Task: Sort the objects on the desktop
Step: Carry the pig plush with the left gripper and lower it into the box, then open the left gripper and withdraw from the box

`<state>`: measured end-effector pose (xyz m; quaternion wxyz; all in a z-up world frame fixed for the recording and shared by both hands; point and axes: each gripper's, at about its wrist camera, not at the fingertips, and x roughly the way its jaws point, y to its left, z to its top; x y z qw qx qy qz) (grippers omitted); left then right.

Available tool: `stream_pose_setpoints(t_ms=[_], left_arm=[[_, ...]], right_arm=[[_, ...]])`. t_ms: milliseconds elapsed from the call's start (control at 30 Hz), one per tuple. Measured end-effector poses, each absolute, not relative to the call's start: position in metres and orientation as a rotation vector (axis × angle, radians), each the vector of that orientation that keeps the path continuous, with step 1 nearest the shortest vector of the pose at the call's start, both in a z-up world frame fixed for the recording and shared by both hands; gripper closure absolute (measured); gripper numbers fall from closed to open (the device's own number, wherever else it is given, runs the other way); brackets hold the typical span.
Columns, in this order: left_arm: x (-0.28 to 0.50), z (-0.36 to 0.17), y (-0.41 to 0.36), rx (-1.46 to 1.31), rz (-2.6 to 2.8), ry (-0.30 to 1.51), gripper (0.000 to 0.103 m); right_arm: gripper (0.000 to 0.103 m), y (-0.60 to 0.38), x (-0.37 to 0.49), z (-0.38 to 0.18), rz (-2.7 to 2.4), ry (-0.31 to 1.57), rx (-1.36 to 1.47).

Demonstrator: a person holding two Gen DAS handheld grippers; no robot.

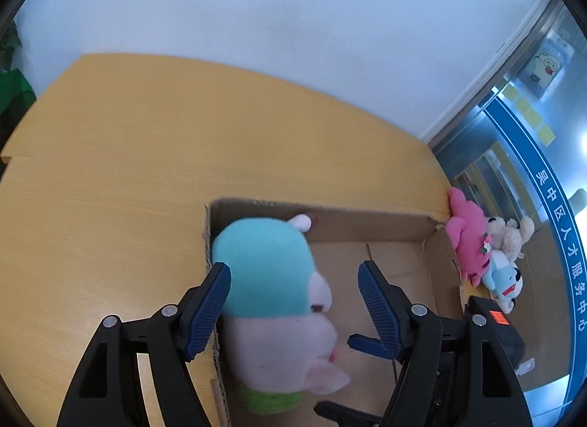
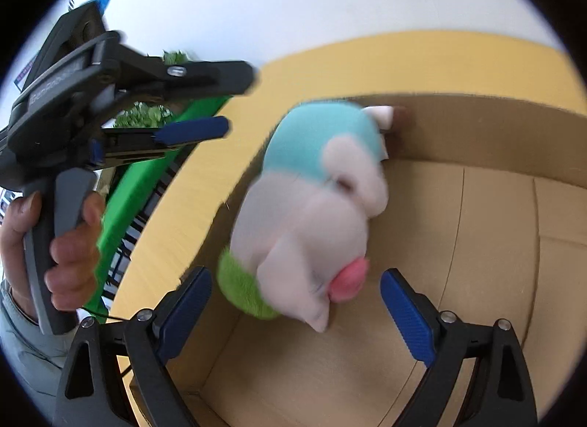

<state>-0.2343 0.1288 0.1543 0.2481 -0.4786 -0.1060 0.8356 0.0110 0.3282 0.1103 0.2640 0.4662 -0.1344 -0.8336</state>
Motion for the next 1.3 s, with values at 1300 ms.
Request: stream_pose_setpoints(t_ms=[1300], left_arm=[[0.136, 0.178, 0.204, -0.78, 2.613, 0.002, 0.0]], right_arm=[[0.021, 0.406, 0.111, 0.136, -2.826, -0.026, 1.002]])
